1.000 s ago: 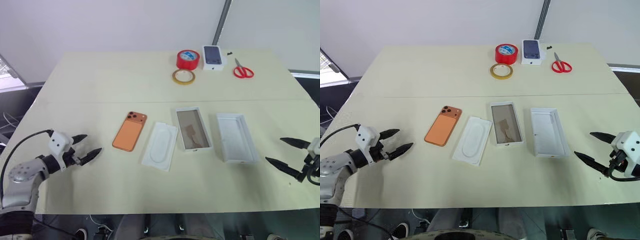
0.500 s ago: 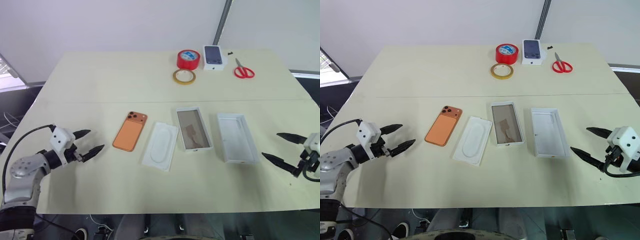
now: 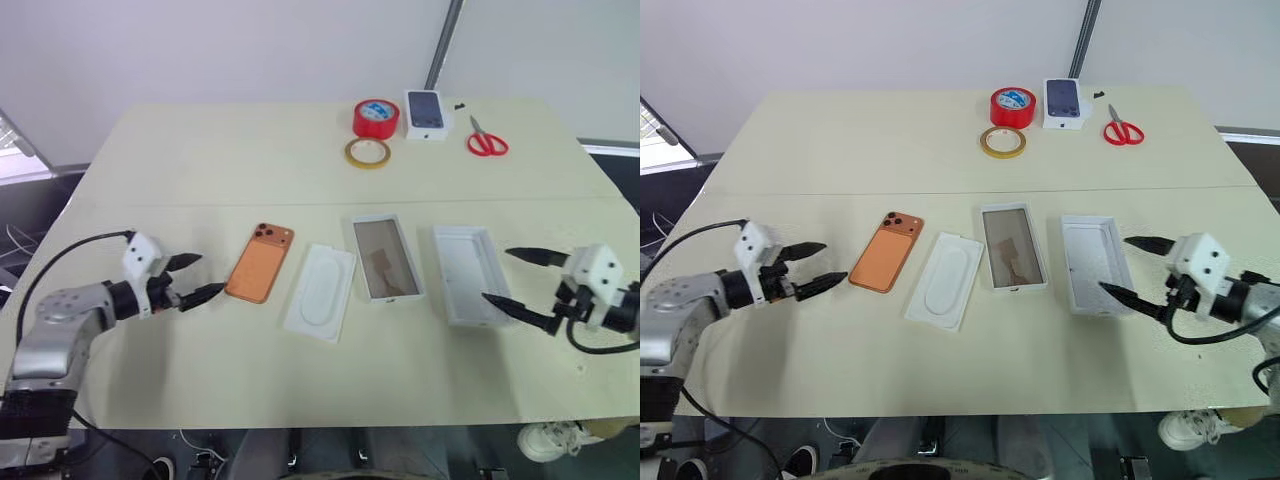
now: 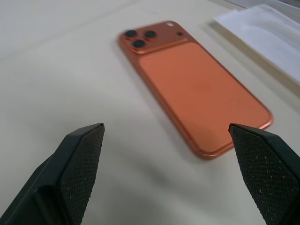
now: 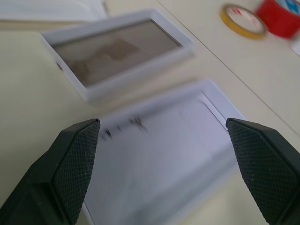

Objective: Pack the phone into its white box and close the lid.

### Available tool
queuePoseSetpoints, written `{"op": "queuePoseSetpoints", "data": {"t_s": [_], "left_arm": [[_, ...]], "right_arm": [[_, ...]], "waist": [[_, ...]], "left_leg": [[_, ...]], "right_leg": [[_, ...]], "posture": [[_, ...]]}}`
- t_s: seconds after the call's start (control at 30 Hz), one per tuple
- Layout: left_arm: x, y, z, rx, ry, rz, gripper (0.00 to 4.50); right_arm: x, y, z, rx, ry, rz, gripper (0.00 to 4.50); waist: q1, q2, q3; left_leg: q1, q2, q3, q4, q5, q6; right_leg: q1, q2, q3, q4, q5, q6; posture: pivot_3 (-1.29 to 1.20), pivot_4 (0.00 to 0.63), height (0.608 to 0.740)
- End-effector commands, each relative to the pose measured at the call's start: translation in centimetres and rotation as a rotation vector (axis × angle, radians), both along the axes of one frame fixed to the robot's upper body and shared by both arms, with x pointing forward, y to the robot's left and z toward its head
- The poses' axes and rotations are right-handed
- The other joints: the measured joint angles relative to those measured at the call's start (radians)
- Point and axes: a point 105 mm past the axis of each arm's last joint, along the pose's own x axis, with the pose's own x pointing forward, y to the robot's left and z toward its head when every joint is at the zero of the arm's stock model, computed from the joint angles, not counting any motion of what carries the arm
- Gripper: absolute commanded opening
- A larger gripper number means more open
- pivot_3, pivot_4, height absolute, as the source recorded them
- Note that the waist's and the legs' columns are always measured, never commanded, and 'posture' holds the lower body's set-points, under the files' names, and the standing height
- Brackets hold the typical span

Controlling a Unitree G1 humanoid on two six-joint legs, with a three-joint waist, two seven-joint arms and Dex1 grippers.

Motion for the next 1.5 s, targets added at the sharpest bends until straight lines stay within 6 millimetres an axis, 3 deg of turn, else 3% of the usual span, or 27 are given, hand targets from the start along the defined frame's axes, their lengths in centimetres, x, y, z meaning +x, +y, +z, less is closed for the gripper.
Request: {"op": "queuePoseSetpoints", "data": {"t_s": [0.03, 0.2, 0.33, 0.7, 0.9, 1.03, 1.13, 1.37, 1.5], "left_arm": [[-0.3, -2.9, 1.0, -0.073, 0.070, -0.092, 4.46], [-2.2, -6.4, 1.2, -0.219, 0.316, -0.203, 4.46], [-4.0, -7.6, 1.8, -0.310, 0.448, -0.264, 4.46], [-2.9, -10.5, -0.3, -0.469, 0.569, -0.190, 4.46], [-3.9, -11.3, -2.8, -0.360, 0.664, -0.198, 4.46], [-4.3, -11.8, -3.0, -0.392, 0.697, -0.202, 4.46], [-4.7, -12.0, -3.4, -0.368, 0.708, -0.210, 3.60], [-4.5, -12.3, -3.5, -0.405, 0.758, -0.195, 0.05], [-4.0, -12.0, -3.4, -0.449, 0.798, -0.151, 0.02]], "right_arm": [[0.2, 3.0, 0.8, 0.029, -0.038, 0.103, 4.50], [0.8, 5.0, 0.9, 0.054, -0.040, 0.148, 4.50], [0.8, 5.2, 0.7, 0.059, -0.037, 0.148, 4.50], [0.9, 5.6, 0.4, 0.062, -0.050, 0.140, 4.50], [1.0, 5.7, 0.4, 0.057, -0.063, 0.132, 4.50], [1.0, 5.9, 0.3, 0.057, -0.067, 0.130, 4.50], [1.1, 5.8, 0.4, 0.059, -0.073, 0.124, 4.50], [1.3, 6.0, 0.5, 0.059, -0.086, 0.122, 4.50], [1.4, 6.1, 0.7, 0.056, -0.092, 0.122, 4.50]], "waist": [[0.000, 0.000, 0.000], [0.001, 0.000, 0.000], [0.000, 0.000, 0.000], [0.002, -0.001, 0.000], [0.001, 0.000, 0.000], [0.002, 0.001, -0.001], [0.003, 0.001, -0.001], [0.004, 0.002, -0.001], [0.004, 0.003, -0.002]], "left_leg": [[0.000, 0.000, 0.000, 0.000, 0.000, 0.000], [0.000, 0.000, 0.000, 0.001, 0.000, 0.000], [0.000, 0.000, 0.000, 0.001, 0.000, 0.000], [0.000, 0.000, 0.000, 0.002, 0.000, 0.000], [0.000, -0.001, 0.000, 0.002, 0.000, 0.000], [0.000, -0.001, 0.000, 0.002, 0.000, 0.000], [0.000, -0.001, 0.000, 0.002, 0.000, 0.000], [0.000, -0.001, 0.000, 0.002, 0.000, 0.000], [0.001, -0.001, 0.000, 0.002, 0.000, 0.000]], "right_leg": [[0.000, 0.000, 0.000, 0.000, 0.000, 0.000], [0.000, 0.000, 0.000, 0.000, 0.000, 0.000], [0.000, 0.000, 0.000, 0.000, 0.000, 0.000], [-0.001, 0.000, 0.000, 0.002, 0.000, 0.000], [0.000, 0.000, 0.000, 0.003, 0.000, 0.000], [0.000, 0.000, 0.000, 0.003, 0.000, 0.000], [0.000, 0.000, 0.000, 0.002, 0.000, 0.000], [0.000, 0.000, 0.000, 0.003, 0.000, 0.000], [0.001, 0.000, 0.000, 0.003, 0.000, 0.000]], "posture": [[0.00, 0.150, 0.740], [0.00, 0.150, 0.740], [0.00, 0.150, 0.740], [0.00, 0.150, 0.740], [0.00, 0.150, 0.740], [0.00, 0.150, 0.740], [0.00, 0.150, 0.740], [0.00, 0.150, 0.740], [0.00, 0.150, 0.740]]}}
